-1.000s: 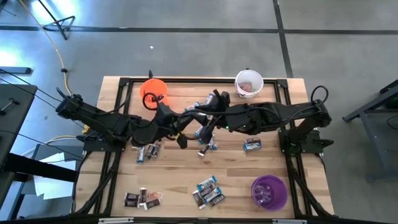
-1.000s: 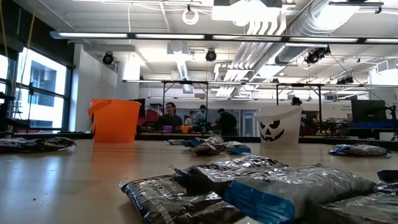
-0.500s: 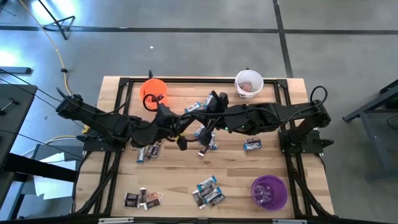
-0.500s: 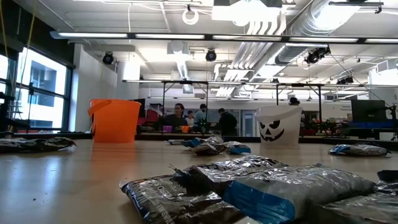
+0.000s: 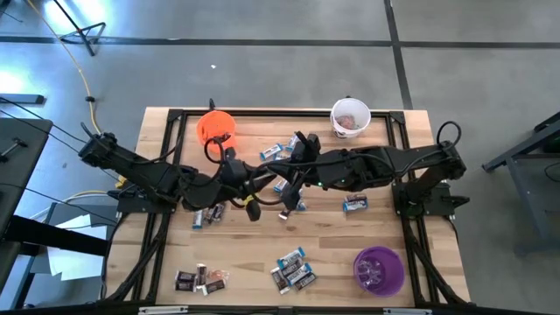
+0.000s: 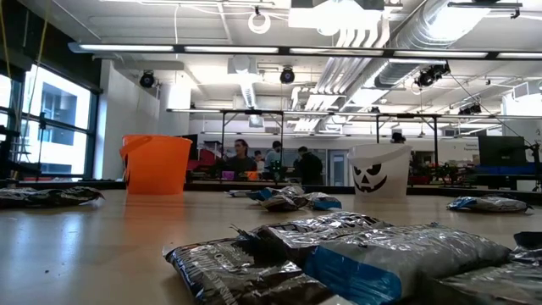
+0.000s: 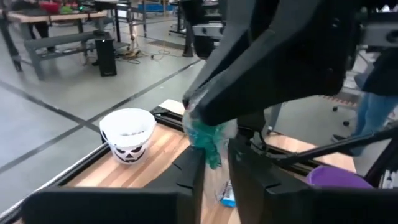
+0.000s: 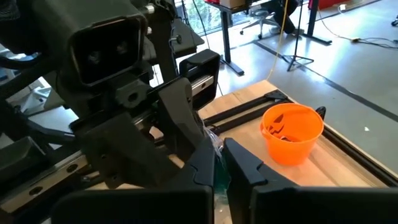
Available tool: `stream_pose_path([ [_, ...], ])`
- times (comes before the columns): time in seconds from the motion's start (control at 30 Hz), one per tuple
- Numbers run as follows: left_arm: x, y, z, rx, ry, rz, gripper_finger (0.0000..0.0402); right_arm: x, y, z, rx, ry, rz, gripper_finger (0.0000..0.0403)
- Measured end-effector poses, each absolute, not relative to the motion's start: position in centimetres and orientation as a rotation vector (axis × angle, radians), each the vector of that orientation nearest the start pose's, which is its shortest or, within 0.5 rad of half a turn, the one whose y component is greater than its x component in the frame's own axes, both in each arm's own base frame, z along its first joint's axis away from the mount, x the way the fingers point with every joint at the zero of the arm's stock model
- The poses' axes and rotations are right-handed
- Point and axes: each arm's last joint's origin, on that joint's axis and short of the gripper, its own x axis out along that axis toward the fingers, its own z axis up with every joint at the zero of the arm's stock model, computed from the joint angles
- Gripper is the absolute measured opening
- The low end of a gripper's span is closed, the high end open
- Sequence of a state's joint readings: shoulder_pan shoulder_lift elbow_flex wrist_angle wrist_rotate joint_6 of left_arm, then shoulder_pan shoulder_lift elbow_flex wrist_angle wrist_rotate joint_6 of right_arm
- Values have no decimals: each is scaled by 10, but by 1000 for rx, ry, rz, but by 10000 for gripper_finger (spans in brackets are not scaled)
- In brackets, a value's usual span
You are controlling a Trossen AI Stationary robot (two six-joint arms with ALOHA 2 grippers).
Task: Sort candy
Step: Put the blue gummy into the white bucket
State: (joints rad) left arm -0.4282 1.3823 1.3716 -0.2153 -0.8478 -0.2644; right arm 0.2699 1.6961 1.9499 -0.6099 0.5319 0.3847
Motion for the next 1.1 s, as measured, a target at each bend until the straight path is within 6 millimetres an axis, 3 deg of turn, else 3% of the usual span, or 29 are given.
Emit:
stream_pose_path([
  [0.27,283,-104,400,-4,156,442,124,344,80,455,229,308,-316,1],
  [0.6,277,-98,403,27,140,604,150,295,62,469,174,400,-439,0],
  [0.93,271,-93,396,-13,133,787,150,235,13,457,141,705,-764,0],
  [1.1,271,-92,396,18,141,812,150,220,-20,455,161,798,-897,0],
])
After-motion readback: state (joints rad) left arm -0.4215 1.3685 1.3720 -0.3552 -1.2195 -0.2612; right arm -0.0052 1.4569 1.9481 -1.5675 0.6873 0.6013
